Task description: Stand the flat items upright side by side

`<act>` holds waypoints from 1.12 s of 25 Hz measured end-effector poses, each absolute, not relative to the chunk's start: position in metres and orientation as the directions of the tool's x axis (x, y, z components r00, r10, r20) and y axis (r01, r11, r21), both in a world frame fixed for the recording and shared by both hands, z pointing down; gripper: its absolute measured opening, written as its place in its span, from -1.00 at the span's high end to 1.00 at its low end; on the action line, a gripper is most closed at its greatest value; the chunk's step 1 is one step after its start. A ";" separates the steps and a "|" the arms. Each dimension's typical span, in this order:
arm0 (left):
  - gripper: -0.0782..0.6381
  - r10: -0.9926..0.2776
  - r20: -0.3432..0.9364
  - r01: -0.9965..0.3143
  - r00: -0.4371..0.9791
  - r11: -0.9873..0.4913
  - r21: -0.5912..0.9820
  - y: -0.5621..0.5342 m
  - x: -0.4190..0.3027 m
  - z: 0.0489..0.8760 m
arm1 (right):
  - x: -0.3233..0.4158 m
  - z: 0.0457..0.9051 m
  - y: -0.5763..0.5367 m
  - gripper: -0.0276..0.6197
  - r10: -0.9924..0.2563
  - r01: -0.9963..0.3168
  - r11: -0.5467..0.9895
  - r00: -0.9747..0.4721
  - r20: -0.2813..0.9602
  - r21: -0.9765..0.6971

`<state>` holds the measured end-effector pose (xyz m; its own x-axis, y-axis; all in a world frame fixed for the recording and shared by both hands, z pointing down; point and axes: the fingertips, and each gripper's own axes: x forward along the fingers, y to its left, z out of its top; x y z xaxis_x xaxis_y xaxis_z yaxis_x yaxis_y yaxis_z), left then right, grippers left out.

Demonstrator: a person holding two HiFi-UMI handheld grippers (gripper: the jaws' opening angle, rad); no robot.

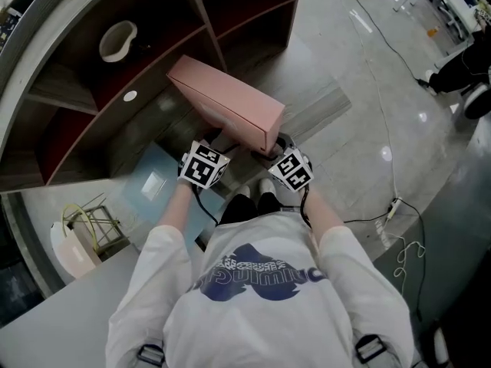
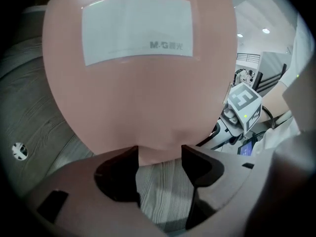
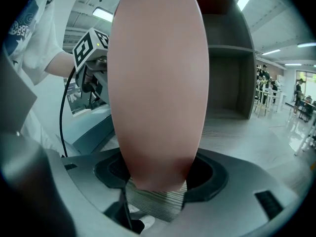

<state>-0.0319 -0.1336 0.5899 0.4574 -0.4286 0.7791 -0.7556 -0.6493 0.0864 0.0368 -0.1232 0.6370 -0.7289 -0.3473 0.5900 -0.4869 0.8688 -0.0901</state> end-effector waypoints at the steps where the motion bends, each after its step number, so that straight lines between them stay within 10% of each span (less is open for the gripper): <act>1: 0.00 -0.423 0.781 -0.753 0.458 -0.652 0.089 -0.136 -0.033 0.590 | 0.036 0.640 -0.124 0.03 -0.339 -0.481 0.872 -0.722 0.603 -0.085; 28: 0.00 -0.361 0.807 -0.713 0.467 -0.693 0.102 -0.138 -0.029 0.603 | 0.042 0.661 -0.123 -0.03 -0.372 -0.482 0.875 -0.614 0.696 0.043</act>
<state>-0.0287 -0.1381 0.6029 0.4668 -0.3615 0.8071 -0.7134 -0.6933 0.1020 0.0415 -0.1233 0.6615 -0.6140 -0.3722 0.6961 -0.4818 0.8752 0.0430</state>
